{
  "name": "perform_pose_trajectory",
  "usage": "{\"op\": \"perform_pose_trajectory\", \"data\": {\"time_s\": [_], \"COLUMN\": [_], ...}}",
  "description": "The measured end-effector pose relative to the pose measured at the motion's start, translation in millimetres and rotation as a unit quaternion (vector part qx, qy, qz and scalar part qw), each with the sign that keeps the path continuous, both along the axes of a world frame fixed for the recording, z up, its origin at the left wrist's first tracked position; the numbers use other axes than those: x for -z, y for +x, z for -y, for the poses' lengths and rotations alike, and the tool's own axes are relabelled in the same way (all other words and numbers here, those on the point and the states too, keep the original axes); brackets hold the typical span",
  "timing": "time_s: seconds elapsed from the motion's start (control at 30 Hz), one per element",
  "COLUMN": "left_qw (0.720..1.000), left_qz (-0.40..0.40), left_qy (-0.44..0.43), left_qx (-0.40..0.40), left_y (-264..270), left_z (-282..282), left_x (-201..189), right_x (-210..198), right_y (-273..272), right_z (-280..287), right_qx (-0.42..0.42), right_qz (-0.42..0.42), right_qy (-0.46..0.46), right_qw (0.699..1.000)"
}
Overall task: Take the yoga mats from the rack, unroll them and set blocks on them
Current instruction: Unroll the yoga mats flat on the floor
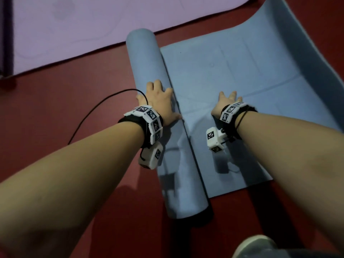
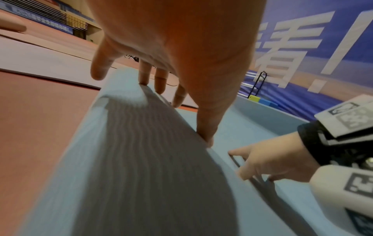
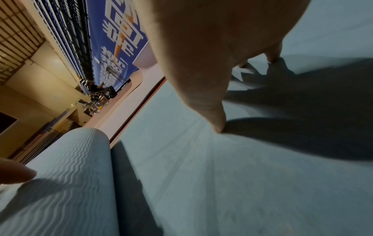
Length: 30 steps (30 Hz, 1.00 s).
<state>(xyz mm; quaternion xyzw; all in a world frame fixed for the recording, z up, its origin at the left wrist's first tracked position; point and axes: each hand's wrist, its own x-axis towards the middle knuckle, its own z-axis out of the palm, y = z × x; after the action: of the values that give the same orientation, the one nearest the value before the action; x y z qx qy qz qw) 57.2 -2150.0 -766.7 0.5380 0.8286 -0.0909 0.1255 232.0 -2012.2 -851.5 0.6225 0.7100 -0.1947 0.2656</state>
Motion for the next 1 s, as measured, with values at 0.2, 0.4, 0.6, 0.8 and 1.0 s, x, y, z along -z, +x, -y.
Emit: {"op": "perform_pose_trajectory", "data": {"time_s": [0.2, 0.4, 0.6, 0.8, 1.0], "left_qw": [0.997, 0.988, 0.974, 0.953, 0.935], "left_qz": [0.065, 0.131, 0.206, 0.275, 0.294], "left_qy": [0.010, -0.002, -0.006, 0.014, 0.046], "left_qx": [-0.030, -0.078, -0.097, -0.122, -0.192], "left_y": [-39, -93, -137, -157, -164], "left_z": [44, 108, 152, 183, 189], "left_x": [-6, -7, 1, 1, 7], "right_x": [-16, -39, -37, -36, -37], "right_y": [-37, -111, -162, -178, -186], "right_z": [45, 108, 130, 150, 169], "right_qx": [-0.010, 0.073, 0.199, 0.227, 0.200], "right_qz": [-0.042, -0.275, -0.383, -0.415, -0.407], "right_qy": [-0.048, -0.163, -0.244, -0.252, -0.337], "right_qw": [0.998, 0.945, 0.869, 0.844, 0.825]}}
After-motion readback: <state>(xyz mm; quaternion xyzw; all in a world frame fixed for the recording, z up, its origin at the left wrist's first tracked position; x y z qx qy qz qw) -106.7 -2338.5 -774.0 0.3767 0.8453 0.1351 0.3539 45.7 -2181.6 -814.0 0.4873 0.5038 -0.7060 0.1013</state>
